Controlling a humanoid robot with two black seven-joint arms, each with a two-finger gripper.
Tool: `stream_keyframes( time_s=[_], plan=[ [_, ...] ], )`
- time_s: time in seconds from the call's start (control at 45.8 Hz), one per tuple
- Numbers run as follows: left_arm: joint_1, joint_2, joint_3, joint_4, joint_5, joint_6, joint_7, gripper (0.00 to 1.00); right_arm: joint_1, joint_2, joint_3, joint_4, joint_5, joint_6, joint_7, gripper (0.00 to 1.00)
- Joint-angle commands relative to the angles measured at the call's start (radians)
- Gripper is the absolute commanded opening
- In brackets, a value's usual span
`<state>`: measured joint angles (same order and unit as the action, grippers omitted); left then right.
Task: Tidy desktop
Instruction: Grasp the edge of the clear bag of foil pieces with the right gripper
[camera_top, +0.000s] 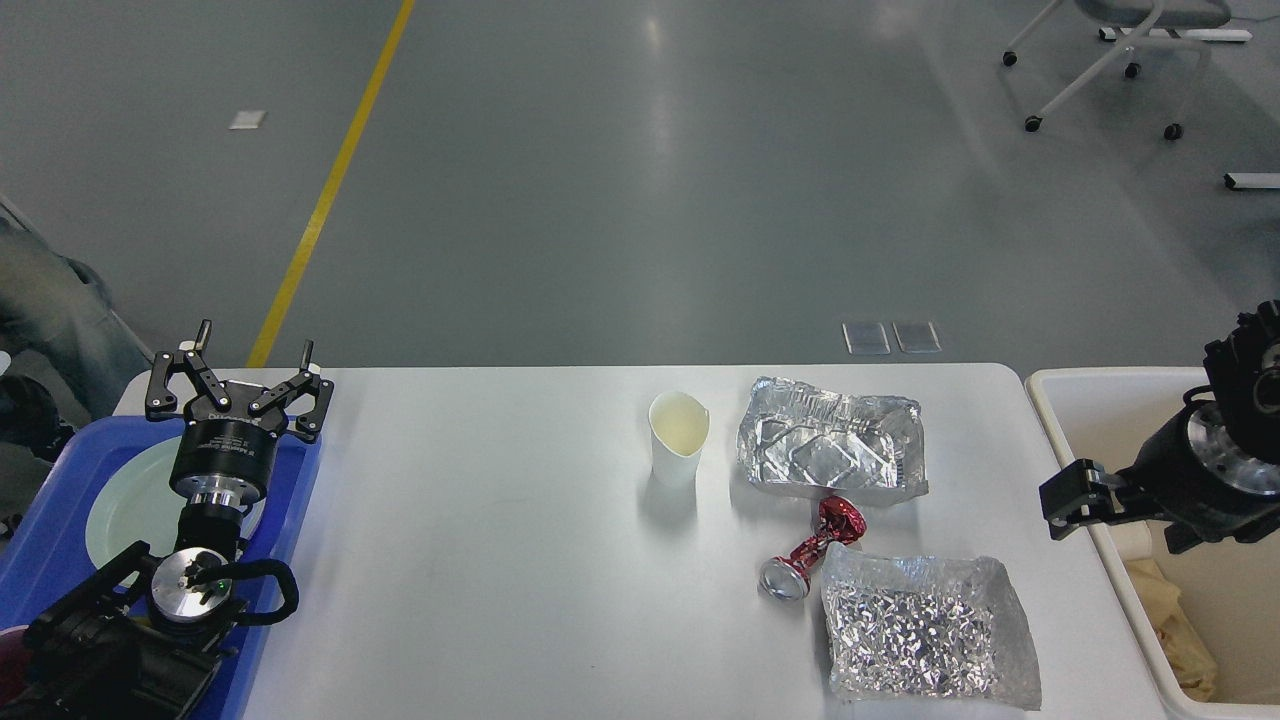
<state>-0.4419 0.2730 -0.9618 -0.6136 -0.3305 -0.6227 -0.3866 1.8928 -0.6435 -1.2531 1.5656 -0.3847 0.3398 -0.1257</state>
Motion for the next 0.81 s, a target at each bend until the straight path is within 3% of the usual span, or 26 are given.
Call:
stream_keyframes(
  time_s=[0.0,0.109,0.24,0.503,0.787],
  plan=[
    [-0.001,0.0,0.0,0.0,0.001,0.0,0.0,0.96,-0.196,0.019,0.041,-0.039,-0.003,-0.181,0.0,1.0],
    [0.002,0.0,0.0,0.0,0.001,0.0,0.0,0.96,-0.36,0.087,0.11,-0.107,-0.003,-0.274,0.0,1.0],
    [-0.001,0.0,0.0,0.0,0.001,0.0,0.0,0.96,-0.471,0.169,0.145,-0.193,0.006,-0.288,0.001,1.0],
    [-0.001,0.0,0.0,0.0,0.001,0.0,0.0,0.96,-0.607,0.203,0.165,-0.343,0.015,-0.314,0.0,1.0],
    [-0.001,0.0,0.0,0.0,0.001,0.0,0.0,0.96,-0.669,0.205,0.178,-0.363,0.046,-0.401,0.0,0.9]
  ],
)
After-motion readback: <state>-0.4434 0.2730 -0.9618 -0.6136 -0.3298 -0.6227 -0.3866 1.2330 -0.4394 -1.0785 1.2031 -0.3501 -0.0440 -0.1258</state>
